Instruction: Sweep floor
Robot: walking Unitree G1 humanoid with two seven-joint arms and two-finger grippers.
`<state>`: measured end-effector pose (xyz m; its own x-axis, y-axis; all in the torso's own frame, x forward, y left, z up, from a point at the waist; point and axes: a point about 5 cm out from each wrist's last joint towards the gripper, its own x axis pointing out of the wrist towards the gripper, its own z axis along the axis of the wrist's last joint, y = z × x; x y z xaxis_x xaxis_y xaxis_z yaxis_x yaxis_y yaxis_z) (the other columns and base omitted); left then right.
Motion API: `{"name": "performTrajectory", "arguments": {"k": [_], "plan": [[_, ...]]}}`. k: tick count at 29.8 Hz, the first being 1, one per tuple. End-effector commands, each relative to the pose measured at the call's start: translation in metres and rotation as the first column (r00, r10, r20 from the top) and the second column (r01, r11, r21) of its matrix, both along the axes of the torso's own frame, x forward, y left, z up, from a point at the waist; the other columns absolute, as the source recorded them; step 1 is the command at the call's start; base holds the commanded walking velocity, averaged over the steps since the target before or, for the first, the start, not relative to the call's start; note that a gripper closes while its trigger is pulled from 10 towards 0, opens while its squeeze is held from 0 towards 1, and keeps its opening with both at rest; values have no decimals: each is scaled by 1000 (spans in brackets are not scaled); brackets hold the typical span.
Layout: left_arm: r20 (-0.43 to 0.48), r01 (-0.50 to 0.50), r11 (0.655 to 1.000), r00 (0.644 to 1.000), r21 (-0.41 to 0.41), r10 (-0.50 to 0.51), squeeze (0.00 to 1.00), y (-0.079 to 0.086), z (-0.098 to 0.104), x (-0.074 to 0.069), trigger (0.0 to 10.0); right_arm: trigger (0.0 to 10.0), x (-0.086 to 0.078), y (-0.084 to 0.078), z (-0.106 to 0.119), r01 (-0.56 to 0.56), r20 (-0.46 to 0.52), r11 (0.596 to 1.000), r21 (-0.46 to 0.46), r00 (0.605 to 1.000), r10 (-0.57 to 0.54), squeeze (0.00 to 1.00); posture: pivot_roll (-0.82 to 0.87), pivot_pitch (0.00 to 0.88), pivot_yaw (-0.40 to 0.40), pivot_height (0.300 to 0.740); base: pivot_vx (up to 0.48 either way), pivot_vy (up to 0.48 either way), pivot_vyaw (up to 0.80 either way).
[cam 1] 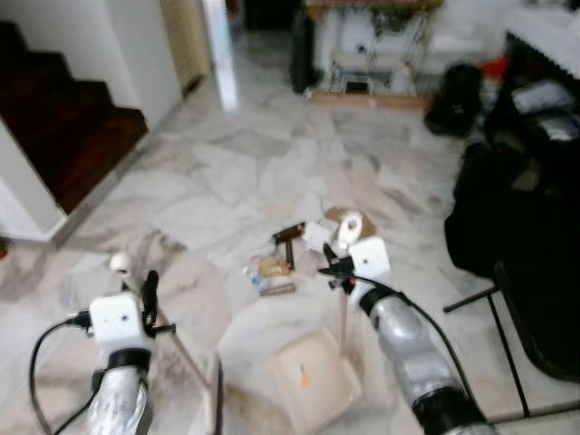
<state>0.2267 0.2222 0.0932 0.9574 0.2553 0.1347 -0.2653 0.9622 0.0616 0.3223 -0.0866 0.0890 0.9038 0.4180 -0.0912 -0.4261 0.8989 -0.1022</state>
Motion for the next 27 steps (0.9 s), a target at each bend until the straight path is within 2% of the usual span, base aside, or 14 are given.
{"name": "performTrajectory", "arguments": {"k": [1, 27], "plan": [[64, 8, 1000, 998, 31, -10, 0, -2, 15, 4, 10000, 10000, 3, -6, 9, 12, 41, 1000, 27, 999, -13, 0, -90, 0, 43, 740, 337, 0, 0], [59, -7, 999, 998, 37, 5, 0, 4, 16, 0, 10000, 10000, 4, -6, 9, 24, 38, 999, 40, 999, -25, 0, -84, 12, 46, 740, 342, 0, 0]]}}
